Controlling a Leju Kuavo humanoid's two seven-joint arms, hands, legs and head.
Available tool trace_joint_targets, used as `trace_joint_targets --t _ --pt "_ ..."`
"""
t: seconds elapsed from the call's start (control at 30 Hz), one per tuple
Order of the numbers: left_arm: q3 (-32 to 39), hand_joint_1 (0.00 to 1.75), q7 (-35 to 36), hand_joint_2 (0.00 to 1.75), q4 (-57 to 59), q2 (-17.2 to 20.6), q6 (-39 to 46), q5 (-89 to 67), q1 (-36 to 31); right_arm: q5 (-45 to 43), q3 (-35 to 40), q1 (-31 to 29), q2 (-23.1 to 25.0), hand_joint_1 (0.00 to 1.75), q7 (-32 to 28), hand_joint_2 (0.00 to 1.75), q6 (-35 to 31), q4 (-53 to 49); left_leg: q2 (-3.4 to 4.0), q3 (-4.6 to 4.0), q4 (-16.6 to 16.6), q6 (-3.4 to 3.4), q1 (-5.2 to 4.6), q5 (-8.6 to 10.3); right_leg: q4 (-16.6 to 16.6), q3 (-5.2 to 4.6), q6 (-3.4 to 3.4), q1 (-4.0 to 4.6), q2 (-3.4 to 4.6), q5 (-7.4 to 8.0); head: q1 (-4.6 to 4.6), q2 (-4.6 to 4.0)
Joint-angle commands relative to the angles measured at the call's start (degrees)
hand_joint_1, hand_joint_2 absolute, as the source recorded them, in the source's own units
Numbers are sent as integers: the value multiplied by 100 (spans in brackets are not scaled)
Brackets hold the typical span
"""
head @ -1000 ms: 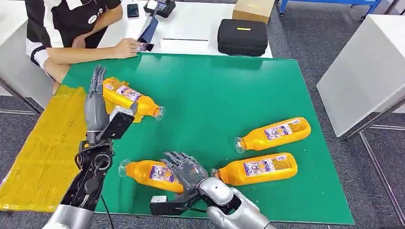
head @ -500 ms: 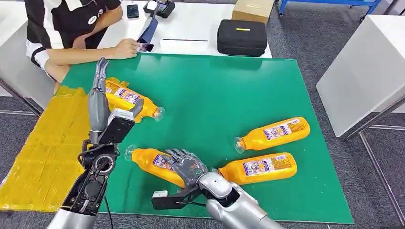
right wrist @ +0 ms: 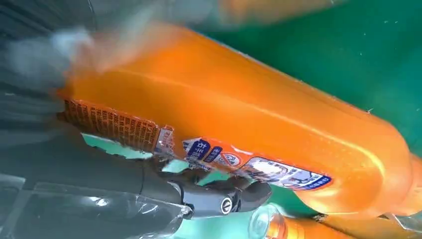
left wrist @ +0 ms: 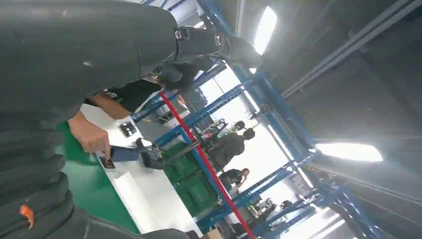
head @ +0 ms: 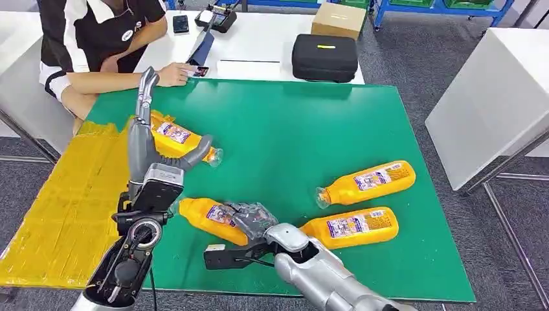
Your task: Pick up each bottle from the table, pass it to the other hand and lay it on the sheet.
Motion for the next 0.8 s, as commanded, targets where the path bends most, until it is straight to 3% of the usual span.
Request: trace_joint_targets --t 0.03,0.37,0.5,0.67,0.8 --pt "-379 0 16 175 -238 182 -11 -42 82 -47 -133 127 -69 175 98 175 266 924 -23 12 -8 3 4 2 -9 19 -25 7 -17 -2 2 0" --pt "-322 0 86 175 -251 140 -78 -56 183 -74 -242 179 -96 175 183 175 91 837 -21 29 -8 2 3 2 -9 34 -21 4 -15 -4 0 0" --pt "-261 0 137 175 -355 113 -237 37 258 -124 -534 186 -64 175 431 175 -572 637 -28 24 -10 3 3 5 -10 31 -28 6 -19 -2 0 0" --pt "-257 0 142 175 -392 113 -251 45 268 -121 -536 138 -49 175 424 175 -555 619 -23 18 -5 3 2 8 -6 31 -23 4 -16 -3 0 0" --pt "-122 0 261 175 -663 87 -743 433 448 -273 -947 285 -34 175 435 175 -1121 292 -23 19 -6 -4 2 9 -7 33 -31 6 -13 -7 2 0"
